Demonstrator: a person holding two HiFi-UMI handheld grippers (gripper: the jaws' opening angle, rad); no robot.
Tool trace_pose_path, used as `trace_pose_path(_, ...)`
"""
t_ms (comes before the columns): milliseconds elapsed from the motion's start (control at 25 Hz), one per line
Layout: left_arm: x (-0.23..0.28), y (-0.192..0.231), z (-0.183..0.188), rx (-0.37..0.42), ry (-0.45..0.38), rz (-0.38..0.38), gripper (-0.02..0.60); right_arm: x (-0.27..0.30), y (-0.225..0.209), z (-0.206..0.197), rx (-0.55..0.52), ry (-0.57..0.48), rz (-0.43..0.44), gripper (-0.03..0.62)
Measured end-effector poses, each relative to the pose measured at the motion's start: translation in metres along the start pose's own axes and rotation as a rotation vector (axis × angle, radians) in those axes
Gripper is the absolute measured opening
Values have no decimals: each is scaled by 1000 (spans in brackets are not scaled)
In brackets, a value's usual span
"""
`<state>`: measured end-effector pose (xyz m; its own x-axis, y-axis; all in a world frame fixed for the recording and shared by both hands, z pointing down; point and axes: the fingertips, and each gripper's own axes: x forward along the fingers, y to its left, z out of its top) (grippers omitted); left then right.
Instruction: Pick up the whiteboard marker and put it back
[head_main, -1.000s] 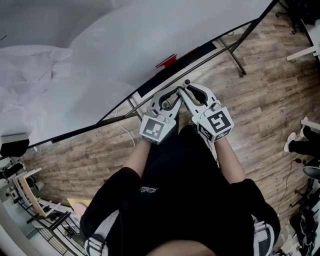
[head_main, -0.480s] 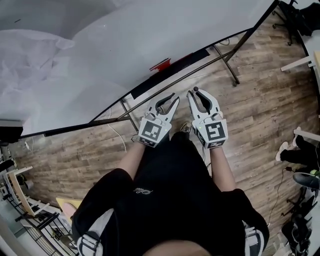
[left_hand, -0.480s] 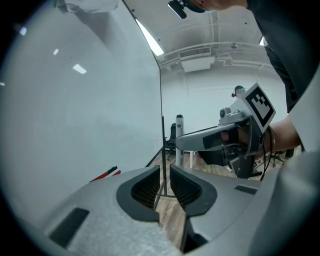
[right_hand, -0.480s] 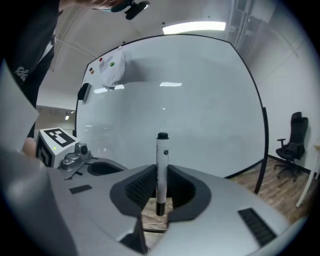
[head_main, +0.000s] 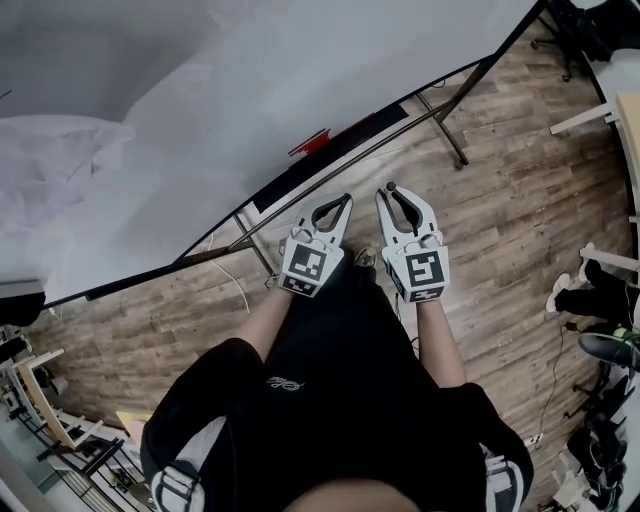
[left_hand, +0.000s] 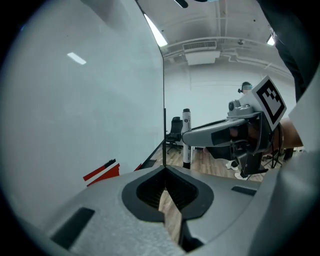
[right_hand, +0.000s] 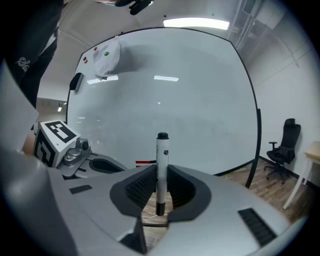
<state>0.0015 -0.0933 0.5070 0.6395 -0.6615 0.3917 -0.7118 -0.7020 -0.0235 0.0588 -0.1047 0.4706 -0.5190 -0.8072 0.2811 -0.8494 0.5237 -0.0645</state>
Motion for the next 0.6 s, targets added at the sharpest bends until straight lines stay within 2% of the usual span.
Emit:
trace_pose_path(120, 6, 13, 2, -40, -14, -13, 6, 15, 1, 3, -34, 38, 7, 56)
trace_pose_path(240, 9, 28, 6, -37, -28, -19, 6, 29, 3, 9, -56, 67, 13, 57)
trace_pose_path(440, 6, 62, 11, -99, -48, 9, 6, 53, 10, 29, -121, 93, 35, 57)
trace_pose_path(600, 4, 71, 15, -106, -65, 15, 6, 68, 14, 37, -162, 105, 51, 56)
